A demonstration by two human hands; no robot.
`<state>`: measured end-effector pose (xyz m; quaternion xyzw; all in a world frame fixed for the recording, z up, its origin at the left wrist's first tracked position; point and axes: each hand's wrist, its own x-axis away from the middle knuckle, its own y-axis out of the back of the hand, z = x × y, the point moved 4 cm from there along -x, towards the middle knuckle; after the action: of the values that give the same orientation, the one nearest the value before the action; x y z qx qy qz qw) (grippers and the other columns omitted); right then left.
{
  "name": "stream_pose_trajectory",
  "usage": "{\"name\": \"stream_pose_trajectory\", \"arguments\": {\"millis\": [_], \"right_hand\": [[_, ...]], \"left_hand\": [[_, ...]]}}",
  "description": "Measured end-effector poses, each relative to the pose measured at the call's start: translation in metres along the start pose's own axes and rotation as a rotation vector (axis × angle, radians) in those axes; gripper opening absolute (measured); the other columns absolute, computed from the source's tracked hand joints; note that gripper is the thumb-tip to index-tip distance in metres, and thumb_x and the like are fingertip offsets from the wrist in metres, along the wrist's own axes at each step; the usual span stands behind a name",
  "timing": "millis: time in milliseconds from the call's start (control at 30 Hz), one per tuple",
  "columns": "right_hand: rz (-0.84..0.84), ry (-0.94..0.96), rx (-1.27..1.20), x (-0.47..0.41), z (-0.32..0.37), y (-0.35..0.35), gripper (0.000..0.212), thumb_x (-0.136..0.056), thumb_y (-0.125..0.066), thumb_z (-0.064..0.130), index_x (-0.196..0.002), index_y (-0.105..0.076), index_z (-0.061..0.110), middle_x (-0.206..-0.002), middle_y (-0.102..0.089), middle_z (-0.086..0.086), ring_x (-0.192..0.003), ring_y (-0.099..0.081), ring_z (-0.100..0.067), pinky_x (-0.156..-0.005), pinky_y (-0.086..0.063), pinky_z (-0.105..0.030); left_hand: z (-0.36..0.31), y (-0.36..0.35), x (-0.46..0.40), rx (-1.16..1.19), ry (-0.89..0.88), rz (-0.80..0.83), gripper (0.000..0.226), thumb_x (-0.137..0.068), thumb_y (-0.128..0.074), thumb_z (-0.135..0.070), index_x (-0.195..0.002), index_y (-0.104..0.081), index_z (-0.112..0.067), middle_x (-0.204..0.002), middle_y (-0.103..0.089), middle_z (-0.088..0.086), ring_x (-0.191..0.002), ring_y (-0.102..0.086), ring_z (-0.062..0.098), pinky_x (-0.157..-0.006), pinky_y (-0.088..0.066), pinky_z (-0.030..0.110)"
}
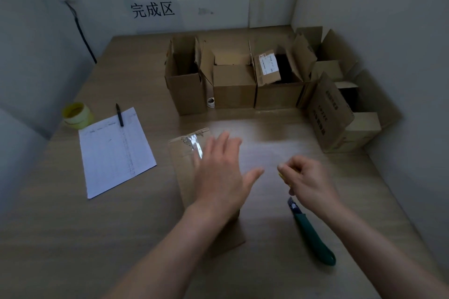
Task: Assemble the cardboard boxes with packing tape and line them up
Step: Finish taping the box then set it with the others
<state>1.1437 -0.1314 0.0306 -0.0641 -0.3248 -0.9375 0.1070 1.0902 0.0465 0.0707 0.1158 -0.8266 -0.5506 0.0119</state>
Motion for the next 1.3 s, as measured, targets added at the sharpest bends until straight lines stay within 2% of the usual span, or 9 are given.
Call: {"name": "stream_pose_trajectory", "arguments": {"millis": [67, 200, 300, 500, 600, 700, 967, 1100, 1300], "right_hand": [[-0.049, -0.042, -0.06, 0.006, -0.012, 0.0, 0.026, -0.094, -0.063, 0.031, -0.073, -0.064, 0.017, -0.064, -0.064, -0.004, -0.056, -0.064, -0.018, -0.06, -0.055, -0.041], [-0.12, -0.073, -0.179, 0.019, -0.026, -0.011, 0.027, -0.093, -0.065, 0.025, -0.07, -0.063, 0.01, -0.058, -0.064, -0.007, -0.049, -0.063, -0.013, -0.053, -0.047, -0.03], [-0.146, -0.055, -0.265, 0.028, -0.027, -0.02, 0.028, -0.092, -0.066, 0.017, -0.069, -0.061, 0.003, -0.061, -0.063, -0.014, -0.049, -0.061, -0.013, -0.049, -0.046, -0.024], [-0.205, 0.027, -0.385, 0.028, -0.016, -0.02, 0.027, -0.092, -0.065, 0.011, -0.068, -0.061, -0.001, -0.061, -0.062, -0.017, -0.049, -0.058, -0.008, -0.051, -0.045, -0.02], [-0.226, 0.023, -0.429, 0.026, -0.014, -0.019, 0.027, -0.092, -0.066, 0.011, -0.067, -0.061, 0.002, -0.061, -0.062, -0.018, -0.048, -0.058, -0.01, -0.056, -0.046, -0.032], [-0.244, 0.035, -0.438, 0.024, -0.014, -0.024, 0.026, -0.091, -0.065, 0.006, -0.066, -0.061, -0.001, -0.061, -0.062, -0.022, -0.046, -0.056, -0.007, -0.052, -0.046, -0.022], [-0.207, 0.06, -0.454, 0.014, 0.004, -0.043, 0.025, -0.09, -0.066, 0.004, -0.066, -0.061, 0.001, -0.062, -0.061, -0.023, -0.049, -0.058, -0.013, -0.054, -0.046, -0.028], [-0.232, 0.106, -0.439, 0.005, 0.021, -0.033, 0.026, -0.091, -0.066, 0.007, -0.066, -0.062, 0.004, -0.06, -0.063, -0.017, -0.049, -0.058, -0.009, -0.055, -0.045, -0.028], [-0.273, 0.143, -0.409, -0.006, 0.022, -0.015, 0.024, -0.093, -0.064, 0.009, -0.069, -0.063, 0.005, -0.064, -0.062, -0.012, -0.057, -0.062, -0.012, -0.059, -0.045, -0.03]], "left_hand": [[0.018, -0.027, 0.024, -0.196, 0.111, 0.131, 0.054, -0.084, -0.051, -0.065, -0.13, -0.048, -0.037, -0.16, -0.019, 0.002, -0.147, -0.012, 0.033, -0.11, -0.02, 0.061], [0.024, -0.057, 0.036, -0.28, 0.102, 0.136, 0.017, -0.071, -0.057, -0.038, -0.077, -0.067, -0.025, -0.143, -0.049, 0.015, -0.132, -0.04, 0.05, -0.095, -0.035, 0.069], [0.022, -0.055, 0.034, -0.32, 0.084, 0.115, 0.014, -0.068, -0.057, -0.034, -0.071, -0.065, -0.023, -0.14, -0.053, 0.016, -0.127, -0.043, 0.053, -0.092, -0.037, 0.065], [0.035, -0.045, 0.039, -0.227, -0.098, 0.049, 0.04, -0.077, -0.05, -0.053, -0.106, -0.062, -0.028, -0.137, -0.053, 0.003, -0.129, -0.049, 0.042, -0.091, -0.045, 0.057], [0.046, -0.023, 0.044, -0.189, 0.166, 0.033, 0.09, -0.065, -0.042, -0.082, -0.134, -0.05, -0.024, -0.146, -0.045, 0.013, -0.135, -0.042, 0.042, -0.094, -0.042, 0.063], [0.052, -0.029, 0.06, -0.143, 0.383, 0.087, 0.109, -0.061, -0.042, -0.089, -0.15, -0.024, -0.03, -0.162, 0.002, 0.014, -0.147, -0.006, 0.043, -0.106, -0.031, 0.063], [0.07, -0.045, 0.062, 0.077, 0.269, 0.001, 0.095, -0.042, -0.059, -0.076, -0.125, -0.057, -0.03, -0.151, -0.041, 0.003, -0.122, -0.041, 0.033, -0.082, -0.055, 0.046], [0.084, -0.037, 0.048, 0.066, 0.114, 0.217, 0.097, -0.057, -0.054, -0.075, -0.145, -0.028, -0.043, -0.161, 0.007, -0.017, -0.147, -0.004, 0.019, -0.116, -0.028, 0.037], [0.116, 0.002, 0.01, -0.101, -0.051, 0.535, 0.087, -0.077, -0.064, -0.038, -0.15, -0.016, -0.035, -0.16, 0.009, -0.02, -0.148, 0.02, 0.018, -0.118, -0.006, 0.051]]}}
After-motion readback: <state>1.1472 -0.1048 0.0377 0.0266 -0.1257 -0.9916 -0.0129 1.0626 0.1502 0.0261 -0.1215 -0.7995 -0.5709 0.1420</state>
